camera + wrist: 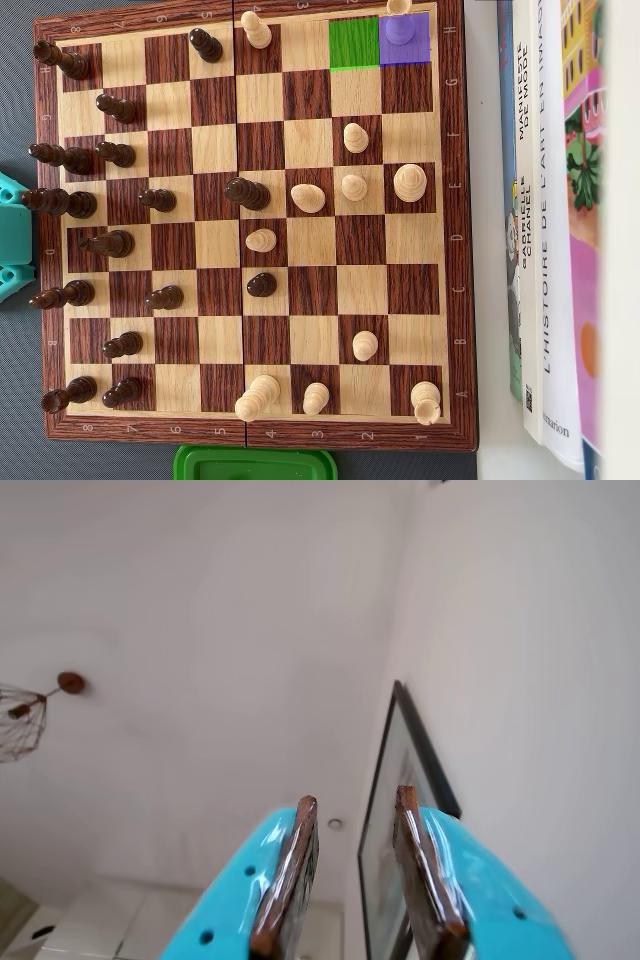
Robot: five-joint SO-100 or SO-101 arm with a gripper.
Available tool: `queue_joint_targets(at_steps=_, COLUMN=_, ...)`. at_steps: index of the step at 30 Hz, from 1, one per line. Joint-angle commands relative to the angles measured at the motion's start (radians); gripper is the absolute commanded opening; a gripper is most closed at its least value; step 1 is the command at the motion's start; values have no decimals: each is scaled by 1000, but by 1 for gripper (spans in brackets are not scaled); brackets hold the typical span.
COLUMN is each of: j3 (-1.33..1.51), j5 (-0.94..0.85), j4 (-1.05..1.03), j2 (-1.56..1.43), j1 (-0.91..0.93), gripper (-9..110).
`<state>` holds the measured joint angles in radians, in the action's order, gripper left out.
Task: Play chess
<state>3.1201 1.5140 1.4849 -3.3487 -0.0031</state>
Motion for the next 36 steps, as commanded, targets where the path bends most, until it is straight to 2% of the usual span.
queue_joint_targets(at_steps=1, j3=-81, j5=-8, j4=-124, j2=43, j1=-8, gripper=12)
queue_joint_targets(at_steps=15, j3=-328, j5=-9, j4=-393, j2=393, j1=-141, gripper=12)
queue_joint_targets(at_steps=36, j3=-634, j5=-9, j4=-1381, j2=574, j1=-281, gripper=12)
